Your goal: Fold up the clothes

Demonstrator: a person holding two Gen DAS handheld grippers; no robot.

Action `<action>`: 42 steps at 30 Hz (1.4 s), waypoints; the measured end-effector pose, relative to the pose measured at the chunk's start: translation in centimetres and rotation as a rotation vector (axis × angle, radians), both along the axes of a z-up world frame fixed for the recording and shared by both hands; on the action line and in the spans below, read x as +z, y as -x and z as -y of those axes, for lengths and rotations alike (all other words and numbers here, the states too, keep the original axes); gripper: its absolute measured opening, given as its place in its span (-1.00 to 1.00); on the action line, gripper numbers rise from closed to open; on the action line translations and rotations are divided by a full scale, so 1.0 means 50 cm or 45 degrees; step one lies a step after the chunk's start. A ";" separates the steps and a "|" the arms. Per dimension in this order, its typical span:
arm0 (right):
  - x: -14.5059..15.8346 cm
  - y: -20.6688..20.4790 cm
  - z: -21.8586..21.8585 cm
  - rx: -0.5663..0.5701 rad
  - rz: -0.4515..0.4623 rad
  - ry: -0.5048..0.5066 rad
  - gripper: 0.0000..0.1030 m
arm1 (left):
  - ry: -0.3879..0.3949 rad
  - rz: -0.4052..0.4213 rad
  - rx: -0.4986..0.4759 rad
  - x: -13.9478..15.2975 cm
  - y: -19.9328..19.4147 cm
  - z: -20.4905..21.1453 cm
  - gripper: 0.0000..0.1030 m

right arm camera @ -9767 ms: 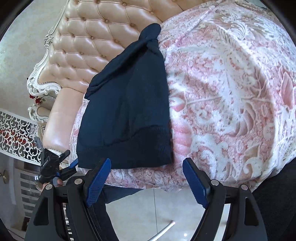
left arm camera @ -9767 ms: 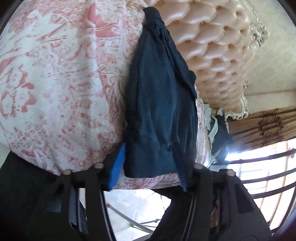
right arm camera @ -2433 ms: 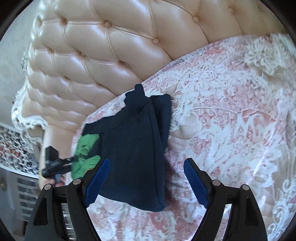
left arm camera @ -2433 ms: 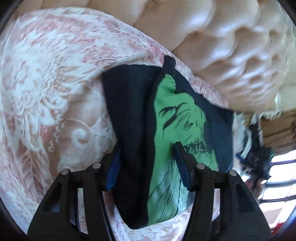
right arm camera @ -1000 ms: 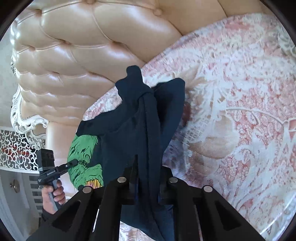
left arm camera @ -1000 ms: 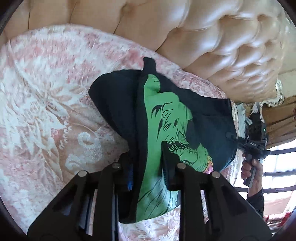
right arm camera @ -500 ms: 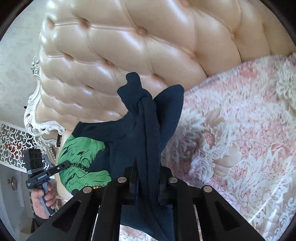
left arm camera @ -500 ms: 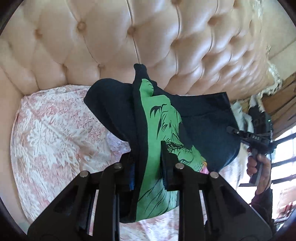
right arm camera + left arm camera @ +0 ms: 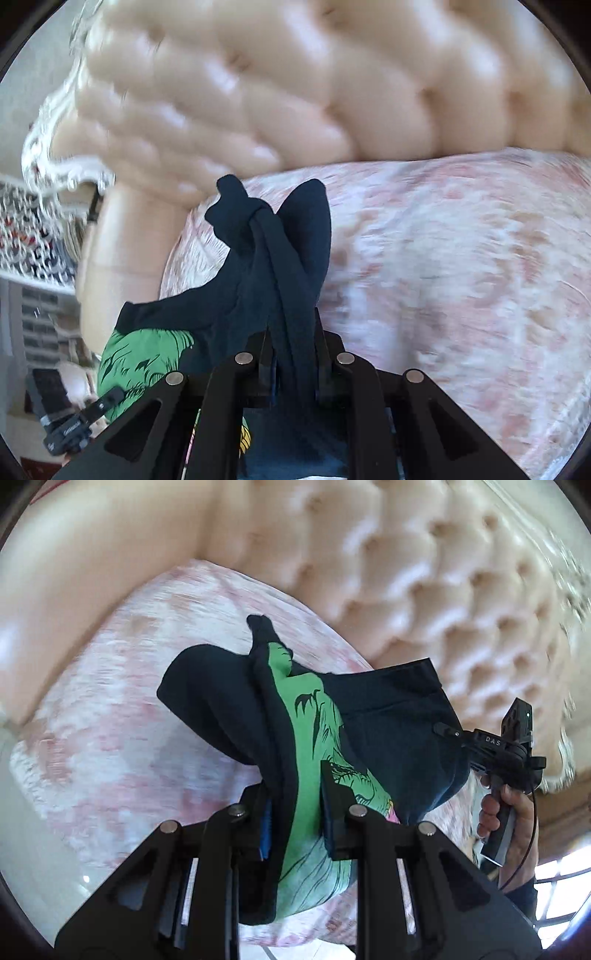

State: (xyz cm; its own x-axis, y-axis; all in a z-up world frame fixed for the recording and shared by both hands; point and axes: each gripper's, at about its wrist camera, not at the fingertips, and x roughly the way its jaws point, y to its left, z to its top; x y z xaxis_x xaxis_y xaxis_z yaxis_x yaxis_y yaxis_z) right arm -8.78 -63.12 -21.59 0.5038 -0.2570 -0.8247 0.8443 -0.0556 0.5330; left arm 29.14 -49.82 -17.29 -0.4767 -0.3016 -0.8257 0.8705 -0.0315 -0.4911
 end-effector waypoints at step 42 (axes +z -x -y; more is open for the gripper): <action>-0.221 -0.759 0.357 0.525 -0.468 0.099 -0.67 | 0.050 -0.291 1.337 -0.308 -0.267 -0.140 -0.25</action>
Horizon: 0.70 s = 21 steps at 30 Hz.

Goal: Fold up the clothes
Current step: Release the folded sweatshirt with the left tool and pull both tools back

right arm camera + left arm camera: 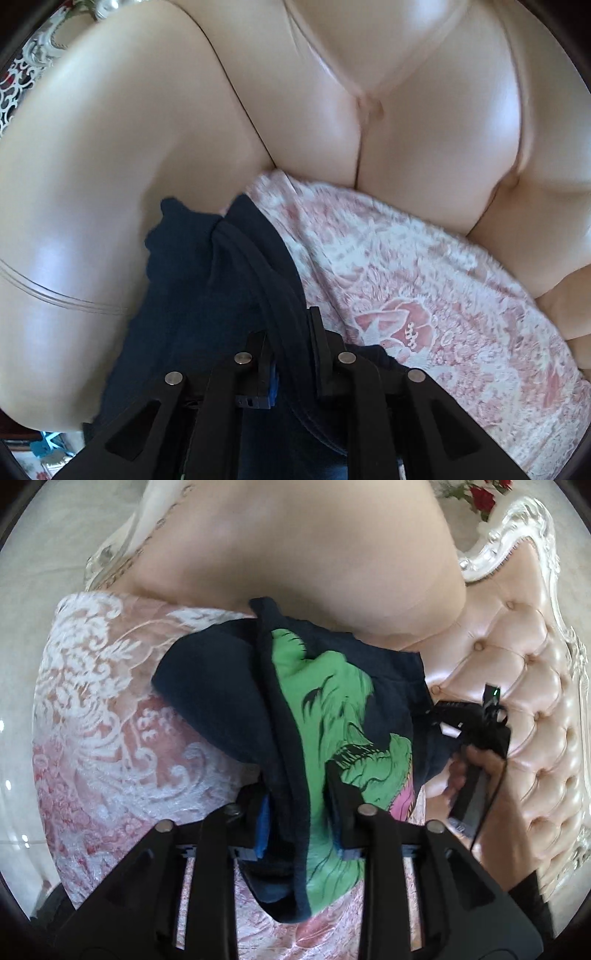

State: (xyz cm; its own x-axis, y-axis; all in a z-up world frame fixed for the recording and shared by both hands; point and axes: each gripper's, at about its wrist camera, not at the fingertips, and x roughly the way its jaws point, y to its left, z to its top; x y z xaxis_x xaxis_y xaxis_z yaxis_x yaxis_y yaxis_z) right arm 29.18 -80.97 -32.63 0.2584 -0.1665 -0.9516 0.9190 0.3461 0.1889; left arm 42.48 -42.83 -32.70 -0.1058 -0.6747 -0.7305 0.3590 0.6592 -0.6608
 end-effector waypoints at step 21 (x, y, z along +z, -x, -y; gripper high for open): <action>0.576 0.360 -0.674 -0.207 0.254 1.214 1.00 | 0.257 1.061 -0.468 0.442 0.060 -0.354 1.00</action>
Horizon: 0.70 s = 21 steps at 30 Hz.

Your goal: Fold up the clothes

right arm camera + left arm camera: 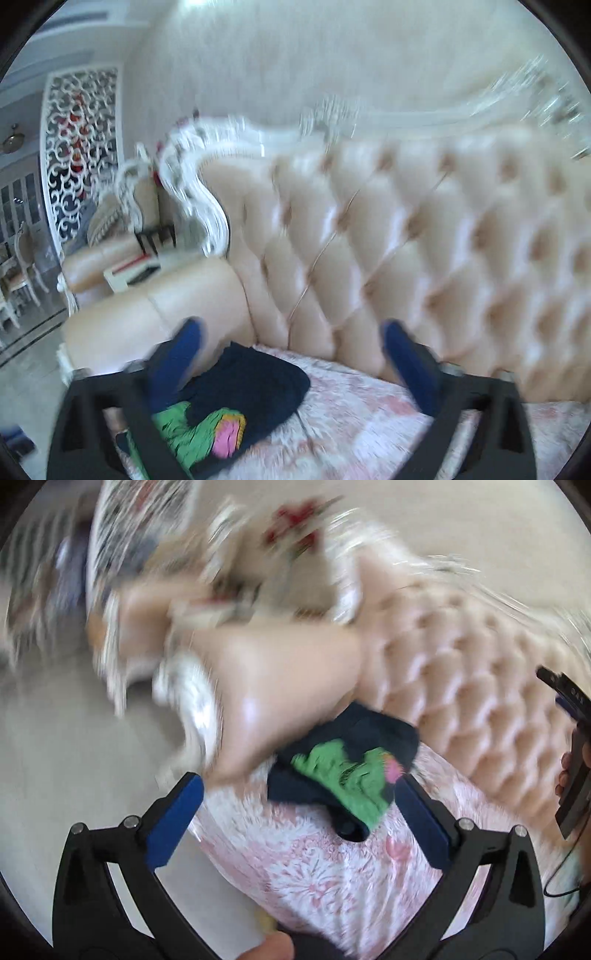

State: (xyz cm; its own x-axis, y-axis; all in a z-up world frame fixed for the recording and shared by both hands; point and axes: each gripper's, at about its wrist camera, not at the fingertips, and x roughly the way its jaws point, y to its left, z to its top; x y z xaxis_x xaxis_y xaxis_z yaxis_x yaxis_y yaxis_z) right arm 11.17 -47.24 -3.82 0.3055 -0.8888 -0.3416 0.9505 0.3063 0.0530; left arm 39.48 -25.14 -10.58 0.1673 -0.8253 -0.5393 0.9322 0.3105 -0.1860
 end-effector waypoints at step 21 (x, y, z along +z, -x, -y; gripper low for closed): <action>-0.075 0.004 -0.466 0.082 -0.106 -0.265 1.00 | -0.066 0.103 -0.220 0.109 0.147 -0.164 1.00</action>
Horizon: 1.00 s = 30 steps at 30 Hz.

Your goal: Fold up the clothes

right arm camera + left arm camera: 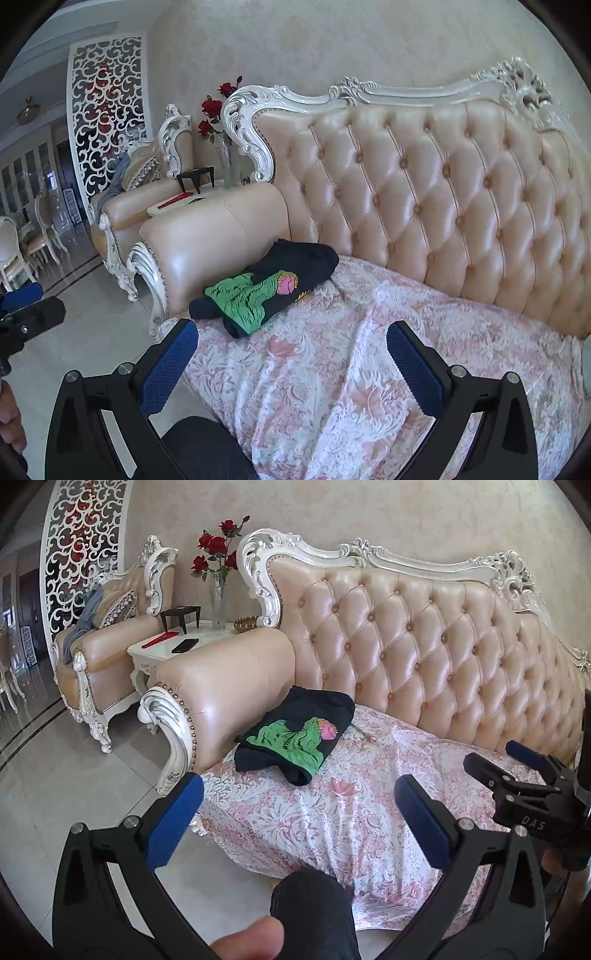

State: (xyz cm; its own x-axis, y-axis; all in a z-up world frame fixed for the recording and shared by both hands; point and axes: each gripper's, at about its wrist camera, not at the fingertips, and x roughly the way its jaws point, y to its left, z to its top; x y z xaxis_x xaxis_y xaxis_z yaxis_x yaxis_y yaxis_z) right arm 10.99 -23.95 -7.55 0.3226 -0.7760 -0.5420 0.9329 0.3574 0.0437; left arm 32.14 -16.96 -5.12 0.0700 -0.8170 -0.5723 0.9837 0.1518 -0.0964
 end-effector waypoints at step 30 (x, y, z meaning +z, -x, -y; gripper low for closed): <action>0.009 -0.040 0.014 0.091 -0.029 -0.019 1.00 | -0.028 0.024 0.045 -0.008 -0.001 0.026 1.00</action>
State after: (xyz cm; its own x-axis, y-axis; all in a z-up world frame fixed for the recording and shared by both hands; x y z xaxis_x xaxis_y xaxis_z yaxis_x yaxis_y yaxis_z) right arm 12.99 -24.67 -7.11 0.3642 -0.7432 -0.5613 0.9060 0.4223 0.0288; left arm 32.20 -18.27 -5.51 0.1093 -0.8010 -0.5886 0.9793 0.1883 -0.0744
